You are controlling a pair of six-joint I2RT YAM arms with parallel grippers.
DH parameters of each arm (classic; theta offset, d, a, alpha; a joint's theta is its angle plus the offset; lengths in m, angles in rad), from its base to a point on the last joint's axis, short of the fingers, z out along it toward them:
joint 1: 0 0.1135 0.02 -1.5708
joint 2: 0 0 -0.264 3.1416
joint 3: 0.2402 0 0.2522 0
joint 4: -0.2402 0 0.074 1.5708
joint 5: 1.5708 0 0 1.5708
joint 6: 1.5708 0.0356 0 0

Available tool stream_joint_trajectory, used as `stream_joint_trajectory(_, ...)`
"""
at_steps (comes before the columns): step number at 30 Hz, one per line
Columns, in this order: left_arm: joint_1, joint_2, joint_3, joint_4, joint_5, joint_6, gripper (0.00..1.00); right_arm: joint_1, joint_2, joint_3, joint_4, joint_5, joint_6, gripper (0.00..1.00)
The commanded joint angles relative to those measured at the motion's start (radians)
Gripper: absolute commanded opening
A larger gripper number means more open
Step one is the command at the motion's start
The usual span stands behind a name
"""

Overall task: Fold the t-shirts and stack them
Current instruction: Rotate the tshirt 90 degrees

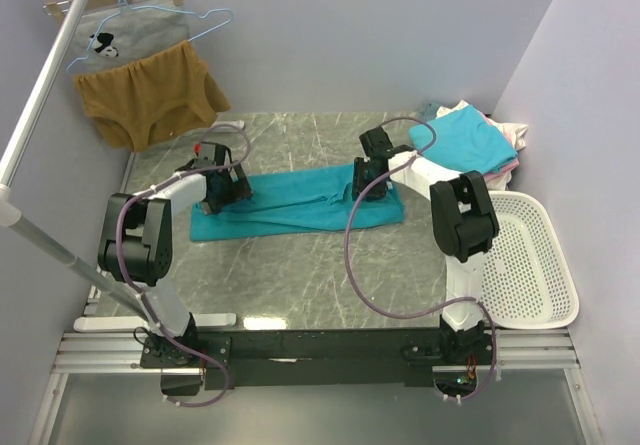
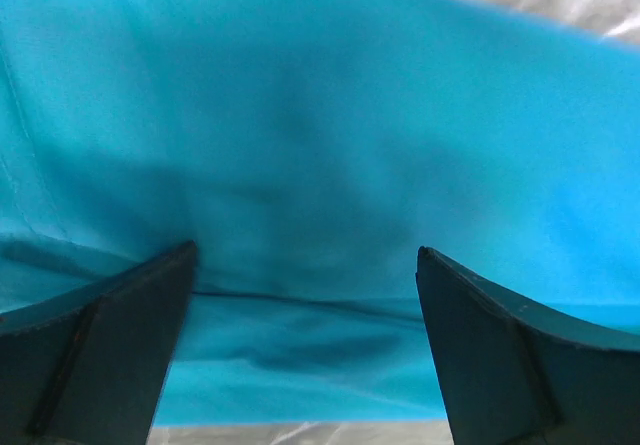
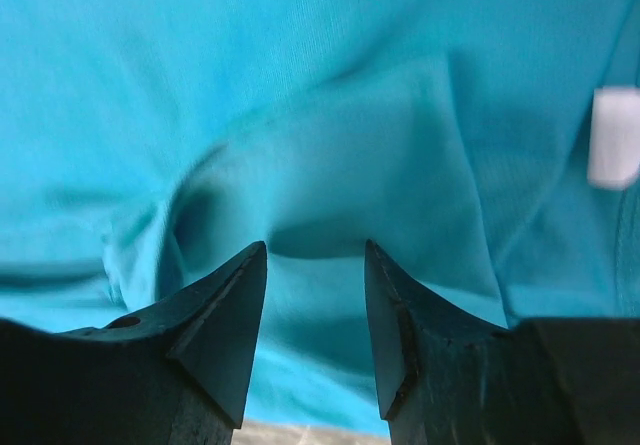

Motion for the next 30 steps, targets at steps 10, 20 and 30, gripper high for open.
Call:
stream_joint_trajectory(10, -0.129, -0.199, -0.294, -0.083, 0.083, -0.139, 0.99, -0.012, 0.295, 0.454, -0.243, 0.007, -0.048, 0.51)
stream_joint_trajectory(20, -0.427, -0.405, -0.443, -0.078, 0.250, -0.303, 0.99, -0.012, 0.482, 0.928, -0.319, -0.198, -0.209, 0.54)
stream_joint_trajectory(30, -0.454, -0.381, 0.006, -0.276, -0.147, -0.115, 0.99, -0.090, -0.054, 0.435, 0.155, -0.204, -0.164, 0.59)
